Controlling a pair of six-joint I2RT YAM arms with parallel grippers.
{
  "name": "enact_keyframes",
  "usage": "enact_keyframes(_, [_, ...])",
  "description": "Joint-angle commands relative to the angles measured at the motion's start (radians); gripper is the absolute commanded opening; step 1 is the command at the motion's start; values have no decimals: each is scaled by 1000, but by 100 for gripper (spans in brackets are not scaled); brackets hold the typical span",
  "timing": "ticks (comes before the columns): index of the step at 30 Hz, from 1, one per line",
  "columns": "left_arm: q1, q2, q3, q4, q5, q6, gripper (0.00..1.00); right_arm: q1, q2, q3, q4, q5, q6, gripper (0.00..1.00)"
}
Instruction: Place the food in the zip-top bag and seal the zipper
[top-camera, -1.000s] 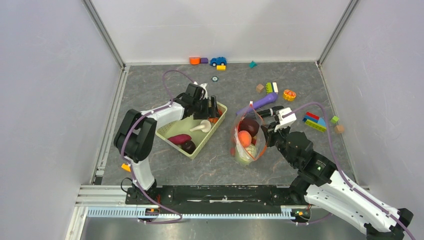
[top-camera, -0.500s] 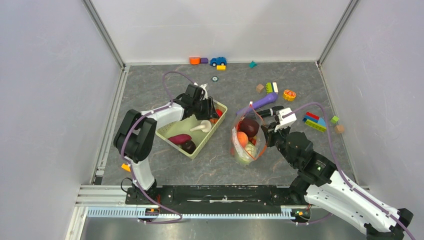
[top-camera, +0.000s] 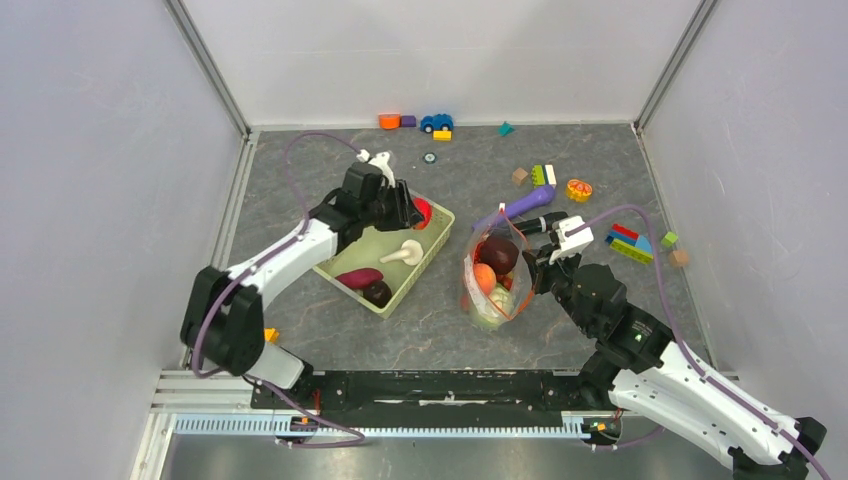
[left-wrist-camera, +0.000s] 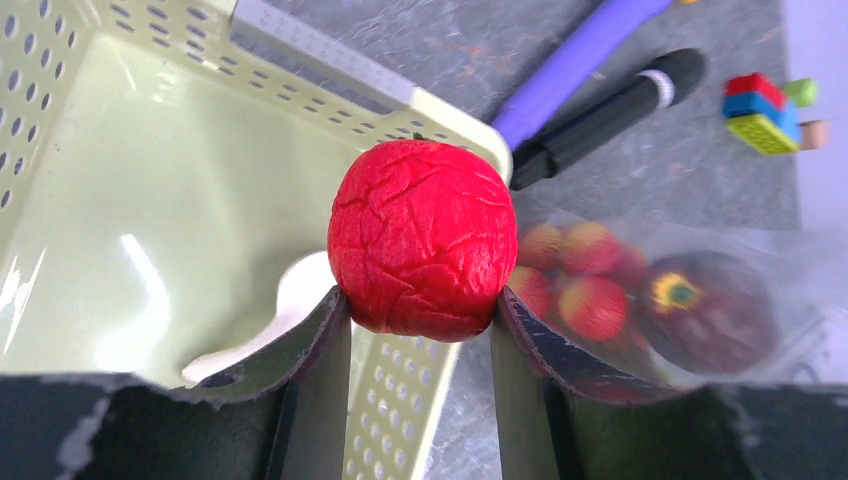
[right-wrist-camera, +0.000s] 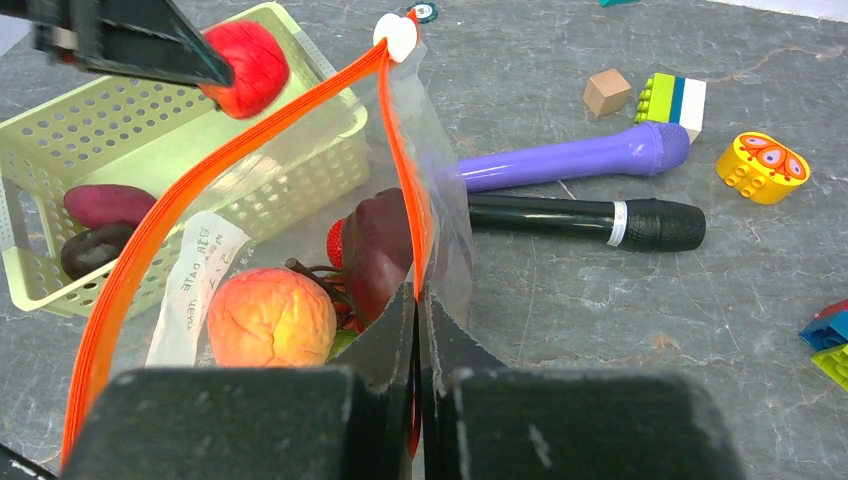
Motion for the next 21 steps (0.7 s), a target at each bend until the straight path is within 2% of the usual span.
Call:
enact_keyframes(1, [-1,-162,-34,48,47,-10,5,3,-4,-3,31,14,-11,2])
enact_keyframes(5, [-40,-254,-32,115,191,-17,5,3,-1,-1,31,15,-12,2])
enact_keyframes(12, [-264,-294,59,122,371,140,4,3,0,1,29,12,-11,2])
enact_keyframes(17, [-385,-293,117,80,380,245,8,4,-6,-1,29,9,-11,2])
enact_keyframes(21, [-426,-266,139,43,345,289,13,4,-11,-2,29,9,-12,2])
